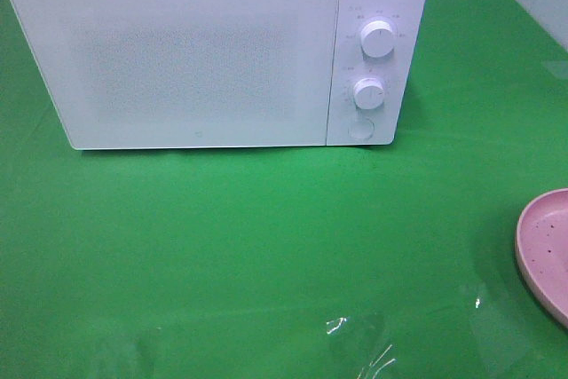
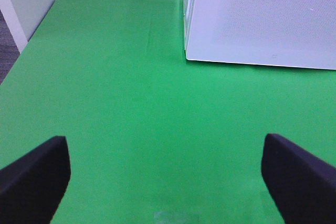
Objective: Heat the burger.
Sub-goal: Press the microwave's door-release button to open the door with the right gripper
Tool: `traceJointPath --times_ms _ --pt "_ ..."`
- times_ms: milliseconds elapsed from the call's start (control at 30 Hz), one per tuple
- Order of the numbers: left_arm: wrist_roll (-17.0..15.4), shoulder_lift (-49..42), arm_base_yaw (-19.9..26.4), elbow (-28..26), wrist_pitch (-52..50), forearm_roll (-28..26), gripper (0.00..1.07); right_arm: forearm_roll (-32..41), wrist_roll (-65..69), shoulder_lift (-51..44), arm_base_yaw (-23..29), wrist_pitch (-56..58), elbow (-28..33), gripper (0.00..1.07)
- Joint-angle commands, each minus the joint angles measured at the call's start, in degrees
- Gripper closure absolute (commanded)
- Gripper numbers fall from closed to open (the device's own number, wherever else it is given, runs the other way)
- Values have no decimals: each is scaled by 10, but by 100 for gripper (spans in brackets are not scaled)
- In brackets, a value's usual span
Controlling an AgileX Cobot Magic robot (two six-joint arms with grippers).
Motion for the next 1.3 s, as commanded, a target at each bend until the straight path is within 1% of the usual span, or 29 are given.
traceJointPath --times_ms 33,533,633,800,1000,1067,1167,1233,1267,1300 --pt "0 -11 -2 1 -7 -1 15 2 0 -14 -1 -7 1 34" --pt "0 -11 -2 1 -7 -1 15 1 0 -13 -1 -8 0 34" --pt "0 -11 -2 1 -7 -1 15 1 0 2 -1 -9 -6 34" --pt "0 -11 -2 1 -7 -1 15 1 0 58 -1 -35 -32 34" --pt "0 -11 -2 1 -7 -1 15 0 0 95 -1 -77 -32 34" --pt "0 -11 -2 1 -7 -1 15 0 0 131 -1 -114 -32 34" --pt "0 -11 -2 1 -7 -1 15 1 0 138 -1 -121 -32 34" --pt "0 -11 -2 1 -7 -1 15 1 0 175 -1 -159 -32 34" --pt "0 -11 -2 1 -7 -1 15 1 0 175 -1 -159 -32 34" --pt "0 -11 -2 1 -7 -1 15 1 0 194 -1 -174 -32 34"
